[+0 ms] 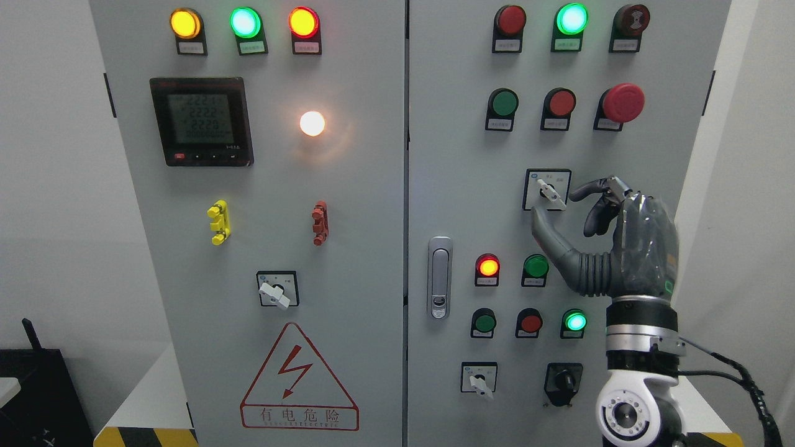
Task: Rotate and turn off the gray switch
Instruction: 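Pinch the white switch knob with right thumb and fingers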
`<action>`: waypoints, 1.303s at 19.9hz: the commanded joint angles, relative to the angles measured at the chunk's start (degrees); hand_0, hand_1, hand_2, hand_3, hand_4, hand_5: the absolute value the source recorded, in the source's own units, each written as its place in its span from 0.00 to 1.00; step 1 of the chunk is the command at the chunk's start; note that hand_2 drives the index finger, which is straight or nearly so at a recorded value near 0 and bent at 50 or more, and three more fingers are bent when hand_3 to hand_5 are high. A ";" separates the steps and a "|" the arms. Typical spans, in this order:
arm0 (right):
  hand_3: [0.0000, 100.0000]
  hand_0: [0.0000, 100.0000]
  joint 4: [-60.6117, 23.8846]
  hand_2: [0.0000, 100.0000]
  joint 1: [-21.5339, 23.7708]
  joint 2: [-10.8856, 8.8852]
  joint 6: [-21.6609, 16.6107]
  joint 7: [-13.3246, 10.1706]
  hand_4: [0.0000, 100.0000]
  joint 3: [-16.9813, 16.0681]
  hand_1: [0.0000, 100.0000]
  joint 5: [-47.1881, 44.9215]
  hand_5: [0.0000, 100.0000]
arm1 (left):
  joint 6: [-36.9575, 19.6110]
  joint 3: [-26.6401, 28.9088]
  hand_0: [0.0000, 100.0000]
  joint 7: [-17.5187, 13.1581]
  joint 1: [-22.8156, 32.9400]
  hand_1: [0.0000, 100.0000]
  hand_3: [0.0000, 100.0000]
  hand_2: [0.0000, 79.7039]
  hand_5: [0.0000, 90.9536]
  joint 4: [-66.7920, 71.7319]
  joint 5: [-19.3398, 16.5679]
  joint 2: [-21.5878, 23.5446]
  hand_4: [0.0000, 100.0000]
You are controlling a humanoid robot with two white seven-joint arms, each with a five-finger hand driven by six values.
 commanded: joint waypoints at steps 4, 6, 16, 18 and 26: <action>0.92 0.13 0.75 0.54 -0.66 -0.12 0.42 0.12 0.92 0.19 0.48 0.00 1.00 | -0.02 0.44 0.12 -0.03 -0.53 0.39 0.00 0.00 0.00 -1.49 1.14 0.00 0.00; 0.92 0.13 0.75 0.54 -0.58 -0.12 0.42 0.12 0.92 0.19 0.48 0.00 1.00 | -0.02 0.53 0.12 -0.03 -0.53 0.39 0.00 0.00 0.00 -1.49 1.14 0.00 0.00; 0.93 0.14 1.89 0.56 -0.93 -0.21 0.51 0.29 0.92 0.28 0.46 0.00 1.00 | -0.02 0.44 0.12 -0.03 -0.53 0.39 0.00 0.00 0.00 -1.49 1.14 0.00 0.00; 0.93 0.14 1.98 0.56 -1.02 -0.21 0.51 0.29 0.92 0.28 0.46 0.09 1.00 | -0.02 0.44 0.12 -0.03 -0.53 0.39 0.00 0.00 0.00 -1.49 1.14 0.00 0.00; 0.93 0.14 2.86 0.56 -1.63 -0.29 0.60 0.29 0.92 0.81 0.47 0.09 1.00 | -0.02 0.44 0.12 -0.03 -0.53 0.39 0.00 0.00 0.00 -1.49 1.14 0.00 0.00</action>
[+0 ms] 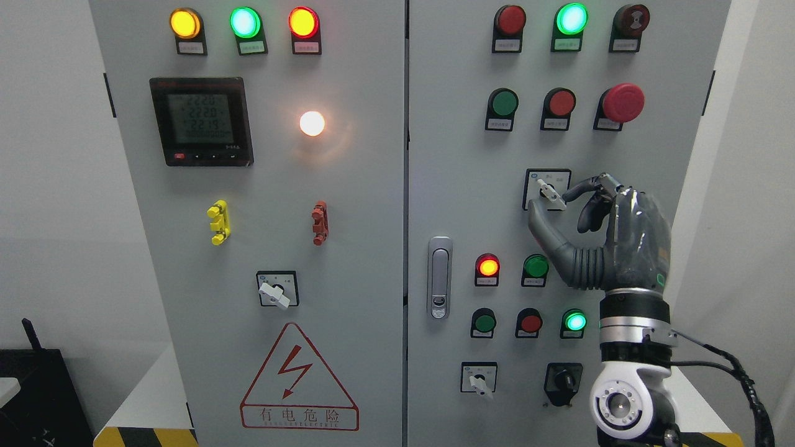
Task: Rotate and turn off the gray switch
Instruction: 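Pinch the white switch knob with right thumb and fingers, then rotate the pinched switch knob with the right hand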
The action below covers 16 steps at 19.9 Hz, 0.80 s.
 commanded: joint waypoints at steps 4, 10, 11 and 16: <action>0.93 0.13 1.49 0.56 -0.71 -0.11 0.04 0.03 0.92 -0.25 0.47 0.02 1.00 | -0.02 0.44 0.12 -0.03 -0.53 0.39 0.00 0.00 0.00 -1.49 1.14 0.00 0.00; 0.93 0.13 2.10 0.56 -0.80 -0.11 0.04 -0.23 0.92 -0.25 0.47 0.11 1.00 | -0.02 0.44 0.12 -0.03 -0.53 0.39 0.00 0.00 0.00 -1.49 1.14 0.00 0.00; 0.93 0.13 2.11 0.57 -0.80 -0.11 0.04 -0.15 0.92 -0.25 0.47 0.11 1.00 | -0.02 0.53 0.12 -0.03 -0.53 0.39 0.00 0.00 0.00 -1.49 1.14 0.00 0.00; 0.93 0.13 2.37 0.57 -1.15 -0.19 0.13 -0.14 0.92 -0.25 0.48 0.29 1.00 | -0.02 0.44 0.12 -0.03 -0.53 0.39 0.00 0.00 0.00 -1.49 1.05 0.00 0.00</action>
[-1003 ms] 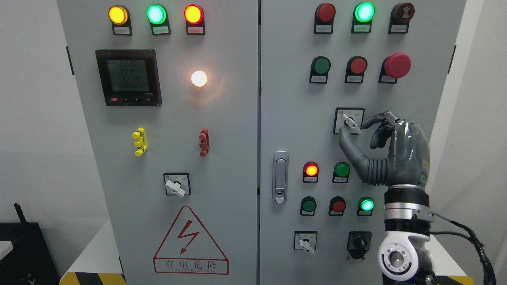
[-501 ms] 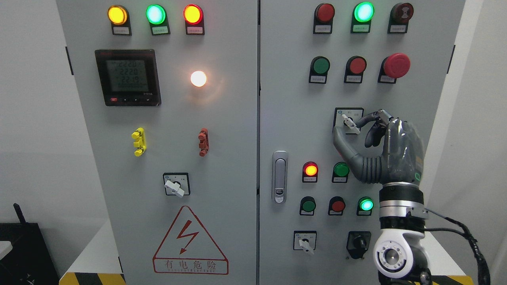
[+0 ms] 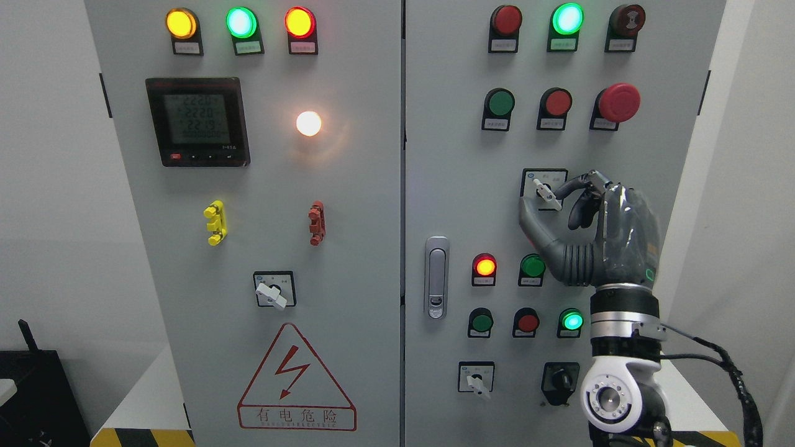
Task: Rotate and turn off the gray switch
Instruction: 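Rotate the pinched switch knob with the right hand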
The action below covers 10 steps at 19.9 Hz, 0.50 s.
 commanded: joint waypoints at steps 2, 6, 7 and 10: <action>0.93 0.13 0.95 0.57 -0.30 -0.07 0.01 0.05 0.92 -1.18 0.48 0.20 1.00 | -0.02 0.44 0.12 -0.03 -0.53 0.39 0.00 0.00 0.00 -1.49 1.14 0.01 0.00; 0.93 0.13 1.31 0.56 -0.74 -0.07 1.06 -0.04 0.92 -1.26 0.48 0.12 1.00 | -0.02 0.44 0.12 -0.03 -0.53 0.39 0.00 0.00 0.00 -1.49 1.14 0.01 0.00; 0.93 0.13 1.39 0.56 -0.83 -0.07 1.15 -0.04 0.92 -1.26 0.48 0.20 1.00 | -0.02 0.44 0.12 -0.03 -0.53 0.39 0.00 0.00 0.00 -1.49 1.14 0.01 0.00; 0.93 0.14 1.40 0.56 -1.09 -0.16 1.15 -0.04 0.92 -1.44 0.47 0.20 1.00 | -0.02 0.44 0.12 -0.03 -0.53 0.39 0.00 0.00 0.00 -1.49 1.14 0.01 0.00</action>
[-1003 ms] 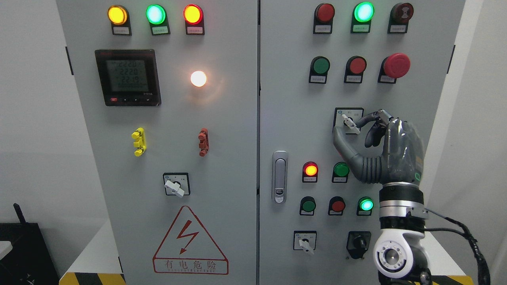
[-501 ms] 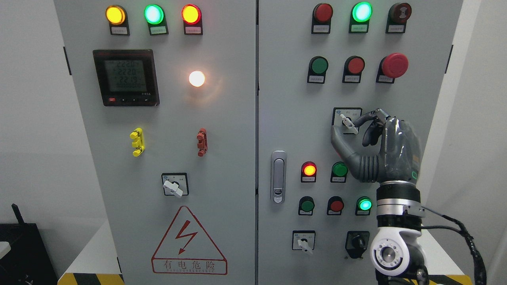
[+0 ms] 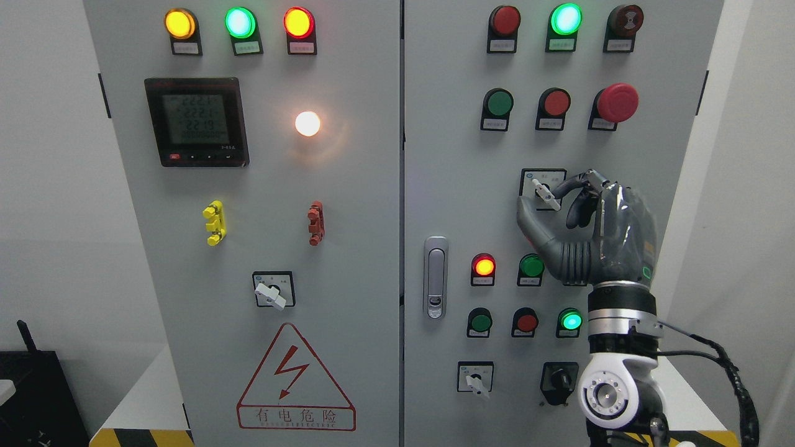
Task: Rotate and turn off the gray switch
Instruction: 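Rotate the pinched switch knob with the right hand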
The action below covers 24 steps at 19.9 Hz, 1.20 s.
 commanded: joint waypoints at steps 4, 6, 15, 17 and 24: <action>0.93 0.14 0.67 0.56 -0.46 -0.03 0.10 -0.10 0.92 -1.65 0.47 -0.05 1.00 | -0.02 0.44 0.12 -0.03 -0.53 0.39 0.00 0.00 0.00 -1.49 1.14 0.00 0.00; 0.93 0.14 0.58 0.56 -0.46 -0.12 0.10 -0.10 0.92 -1.65 0.47 -0.05 1.00 | -0.02 0.44 0.12 -0.03 -0.53 0.39 0.00 0.00 0.00 -1.49 1.06 0.00 0.00; 0.93 0.14 0.58 0.57 -0.46 -0.12 0.10 -0.10 0.92 -1.74 0.46 0.04 1.00 | -0.02 0.44 0.12 -0.03 -0.53 0.39 0.00 0.00 0.00 -1.49 1.14 0.00 0.00; 0.93 0.15 0.67 0.57 -0.46 -0.12 0.10 -0.10 0.92 -1.73 0.46 0.04 1.00 | -0.02 0.44 0.12 -0.03 -0.53 0.39 0.00 0.00 0.00 -1.49 1.14 0.00 0.00; 0.93 0.15 0.76 0.59 -0.46 -0.30 0.63 -0.10 0.92 -1.73 0.46 0.22 1.00 | -0.02 0.44 0.12 -0.03 -0.53 0.39 0.00 0.00 0.00 -1.49 1.14 0.00 0.00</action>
